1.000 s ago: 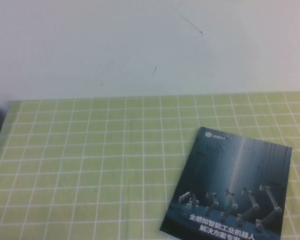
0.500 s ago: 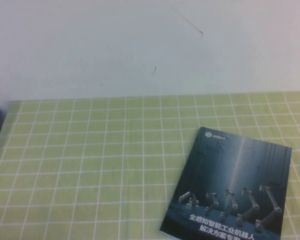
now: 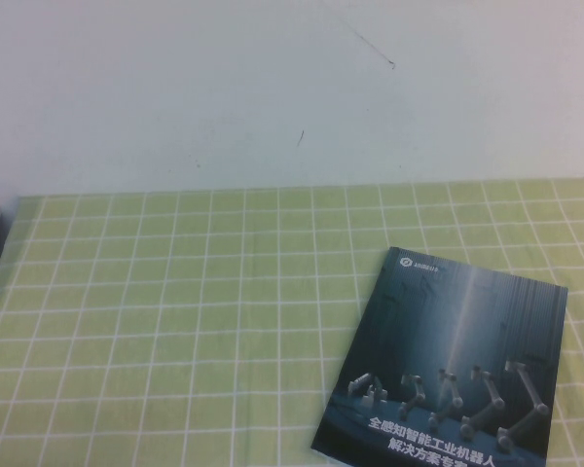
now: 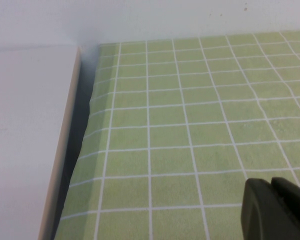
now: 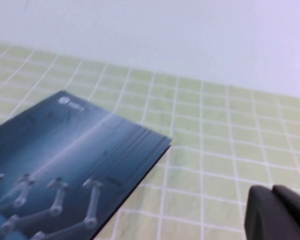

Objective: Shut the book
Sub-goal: 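Close the open booklet and leave it lying on the table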

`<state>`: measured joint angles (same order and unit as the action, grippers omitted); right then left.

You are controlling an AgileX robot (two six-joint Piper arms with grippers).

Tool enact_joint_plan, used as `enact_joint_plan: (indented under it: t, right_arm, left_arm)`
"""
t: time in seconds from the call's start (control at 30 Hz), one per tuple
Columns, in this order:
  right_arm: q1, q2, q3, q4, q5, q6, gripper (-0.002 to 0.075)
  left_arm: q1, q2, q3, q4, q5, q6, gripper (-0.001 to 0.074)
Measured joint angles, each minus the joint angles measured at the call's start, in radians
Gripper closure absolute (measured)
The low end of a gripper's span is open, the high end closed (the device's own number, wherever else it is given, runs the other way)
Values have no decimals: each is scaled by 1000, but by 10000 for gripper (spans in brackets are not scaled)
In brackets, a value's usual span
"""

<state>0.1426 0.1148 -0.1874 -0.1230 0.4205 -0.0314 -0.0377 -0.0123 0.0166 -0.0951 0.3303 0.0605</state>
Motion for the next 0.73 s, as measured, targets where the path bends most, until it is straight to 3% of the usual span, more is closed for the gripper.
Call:
enact_joint_plan:
  t: [0.17,0.3,0.73]
  right_arm:
    - [-124,-111,160,25,-154,-75,729]
    - [-178,-126,210,100,-94,-206,729]
    - [-186,-126,210,108,-83,-236,729]
  left_arm:
    - [0,0,0,0,0,-1,738]
    - [0,-1,0,0,0,-1,738]
    - [0,-1,0,2,0,-1,738]
